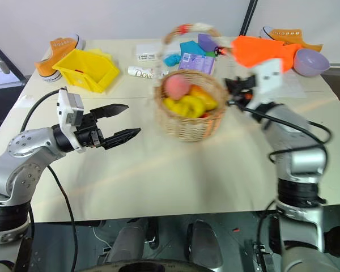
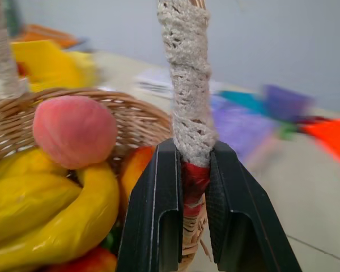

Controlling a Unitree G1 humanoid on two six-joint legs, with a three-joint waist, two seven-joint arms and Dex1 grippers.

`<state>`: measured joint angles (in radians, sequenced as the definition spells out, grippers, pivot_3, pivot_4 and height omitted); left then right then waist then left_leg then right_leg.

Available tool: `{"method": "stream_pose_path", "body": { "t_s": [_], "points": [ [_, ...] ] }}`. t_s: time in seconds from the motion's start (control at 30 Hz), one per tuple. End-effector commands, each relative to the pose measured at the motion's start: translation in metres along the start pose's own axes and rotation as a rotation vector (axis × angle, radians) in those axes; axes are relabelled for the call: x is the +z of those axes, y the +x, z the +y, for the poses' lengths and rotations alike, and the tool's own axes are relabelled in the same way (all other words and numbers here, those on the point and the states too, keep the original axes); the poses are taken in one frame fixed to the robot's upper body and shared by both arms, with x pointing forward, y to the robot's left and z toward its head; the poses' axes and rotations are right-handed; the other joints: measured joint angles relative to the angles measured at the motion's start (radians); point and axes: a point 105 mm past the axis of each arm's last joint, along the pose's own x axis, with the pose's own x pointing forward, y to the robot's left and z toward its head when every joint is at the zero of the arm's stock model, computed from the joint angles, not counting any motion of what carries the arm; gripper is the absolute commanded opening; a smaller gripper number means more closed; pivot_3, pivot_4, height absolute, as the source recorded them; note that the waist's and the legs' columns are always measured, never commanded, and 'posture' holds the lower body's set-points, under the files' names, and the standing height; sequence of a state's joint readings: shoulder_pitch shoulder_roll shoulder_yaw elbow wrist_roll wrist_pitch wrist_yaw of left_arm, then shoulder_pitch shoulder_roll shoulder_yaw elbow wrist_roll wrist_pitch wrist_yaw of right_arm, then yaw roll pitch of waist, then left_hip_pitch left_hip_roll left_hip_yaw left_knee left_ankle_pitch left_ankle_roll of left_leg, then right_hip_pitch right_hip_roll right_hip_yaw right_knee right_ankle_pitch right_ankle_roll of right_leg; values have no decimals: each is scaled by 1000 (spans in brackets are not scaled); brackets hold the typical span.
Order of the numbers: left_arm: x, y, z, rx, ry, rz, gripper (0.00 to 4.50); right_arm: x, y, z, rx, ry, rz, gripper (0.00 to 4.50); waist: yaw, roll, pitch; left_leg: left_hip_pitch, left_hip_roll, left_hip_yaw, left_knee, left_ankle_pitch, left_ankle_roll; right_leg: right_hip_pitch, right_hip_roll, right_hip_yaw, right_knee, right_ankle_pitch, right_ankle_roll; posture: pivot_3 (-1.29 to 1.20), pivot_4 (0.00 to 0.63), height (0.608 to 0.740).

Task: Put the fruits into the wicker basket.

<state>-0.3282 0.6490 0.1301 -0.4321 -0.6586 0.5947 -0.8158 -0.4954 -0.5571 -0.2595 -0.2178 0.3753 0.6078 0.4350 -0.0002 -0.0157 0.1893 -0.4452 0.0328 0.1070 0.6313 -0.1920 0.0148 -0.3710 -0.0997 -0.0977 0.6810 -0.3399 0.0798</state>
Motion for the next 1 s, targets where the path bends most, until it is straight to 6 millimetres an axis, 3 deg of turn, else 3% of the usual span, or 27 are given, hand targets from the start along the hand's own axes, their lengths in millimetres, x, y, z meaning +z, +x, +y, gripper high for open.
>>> {"method": "stream_pose_path", "body": {
  "t_s": [0.03,0.2,0.3,0.4,0.53,0.63,0.73,0.83,0.93,1.0],
  "points": [
    [7,4,-2,-26,40,-28,4261,23,-42,-65,-266,-80,-70,33,5,0,0,0,0,0,0,0,0,0,0,0,0,0,0,0,150,723],
    [5,13,-3,-64,33,-43,4261,13,-86,-128,-538,-83,-35,33,2,1,0,1,1,1,0,0,0,0,1,1,0,0,0,0,150,723],
    [4,17,-2,-71,35,-45,4261,2,-97,-142,-593,-57,-17,33,-7,1,0,2,1,1,0,0,0,0,2,1,0,0,0,0,150,723],
    [4,18,-1,-75,36,-49,4261,-8,-101,-143,-584,-52,11,33,-15,2,0,2,1,1,-1,0,0,0,2,1,0,0,0,0,150,723],
    [3,18,-1,-75,33,-49,4261,-13,-107,-143,-597,-65,25,1871,-13,5,0,2,1,2,-1,1,0,0,2,2,1,0,0,0,150,723],
    [-1,15,3,-52,17,-36,4261,-17,-117,-136,-581,-119,41,3387,-8,5,0,2,1,2,0,1,0,1,2,2,1,0,0,0,150,723],
    [-9,6,14,25,-2,-26,4261,-29,-136,-124,-543,-123,66,3387,2,5,0,2,1,2,0,0,0,1,1,2,0,0,1,0,150,723],
    [-30,-13,31,159,-11,32,4261,-49,-160,-116,-523,-115,113,3387,6,6,-1,2,1,2,0,0,0,1,2,2,0,0,1,0,150,723],
    [-52,-35,48,296,-16,82,4261,-59,-164,-89,-393,-89,120,3387,3,6,-1,3,1,2,-1,-3,4,1,2,2,0,0,1,0,150,723],
    [-67,-54,58,395,-26,109,4261,-63,-157,-57,-245,-60,124,3387,-5,7,-1,3,2,2,-1,-3,5,1,2,2,0,0,1,0,150,723]
  ]
}}
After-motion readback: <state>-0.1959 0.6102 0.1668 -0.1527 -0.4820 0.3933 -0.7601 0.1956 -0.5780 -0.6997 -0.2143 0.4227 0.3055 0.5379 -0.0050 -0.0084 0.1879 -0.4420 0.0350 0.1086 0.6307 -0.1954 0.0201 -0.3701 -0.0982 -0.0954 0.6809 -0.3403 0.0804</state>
